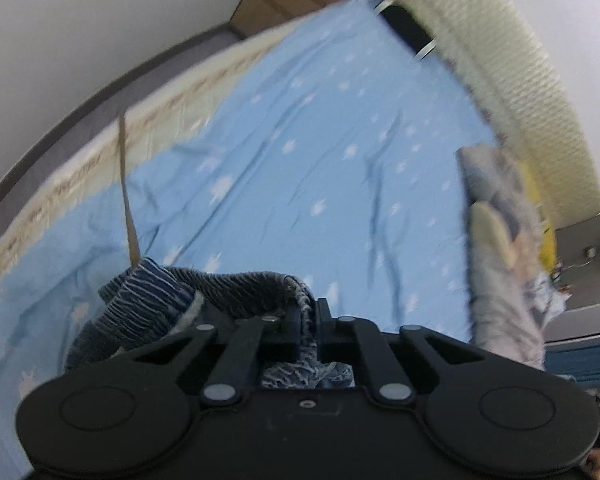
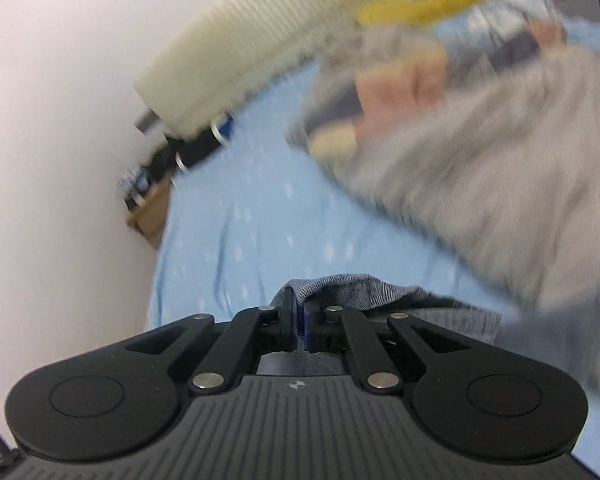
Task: Fold clothes
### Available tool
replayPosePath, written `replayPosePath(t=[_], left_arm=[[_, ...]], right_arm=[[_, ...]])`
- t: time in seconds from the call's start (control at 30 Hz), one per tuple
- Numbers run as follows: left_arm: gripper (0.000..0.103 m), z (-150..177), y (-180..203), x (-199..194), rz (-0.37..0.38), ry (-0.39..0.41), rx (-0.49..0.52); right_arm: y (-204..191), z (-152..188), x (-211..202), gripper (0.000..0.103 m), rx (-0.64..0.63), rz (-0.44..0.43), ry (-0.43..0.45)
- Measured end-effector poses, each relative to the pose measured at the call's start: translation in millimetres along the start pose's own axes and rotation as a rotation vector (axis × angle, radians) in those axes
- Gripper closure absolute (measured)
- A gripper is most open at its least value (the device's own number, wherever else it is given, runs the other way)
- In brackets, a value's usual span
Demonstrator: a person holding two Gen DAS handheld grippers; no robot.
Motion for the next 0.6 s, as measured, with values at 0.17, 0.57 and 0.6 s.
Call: replayPosePath(t=[0.17, 0.57, 0.6], left_arm=[[0.098, -28, 29, -38, 0.054, 0.127, -0.004], [0.098, -3, 13, -100, 0.053, 0.270, -0.079], [0.098, 7, 7, -100, 0.044, 0.253, -0.102]], right_arm=[[-38, -60, -22, 0.100, -0.087, -0.085, 0.117], [-20, -78, -94, 0.100, -0.116, -0.102, 0.219], [-9, -69, -96, 0.100, -0.107, -0.080, 0.200]])
Point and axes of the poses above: each gripper's, at about its wrist camera, not at the fingertips, and x roughly the way its jaws point, y to its right, z to its underside, the point moved 3 cm from there along x, roughly the way its jaws point, and after that the axes turned 13 degrees about x, right-handed, at the moved point
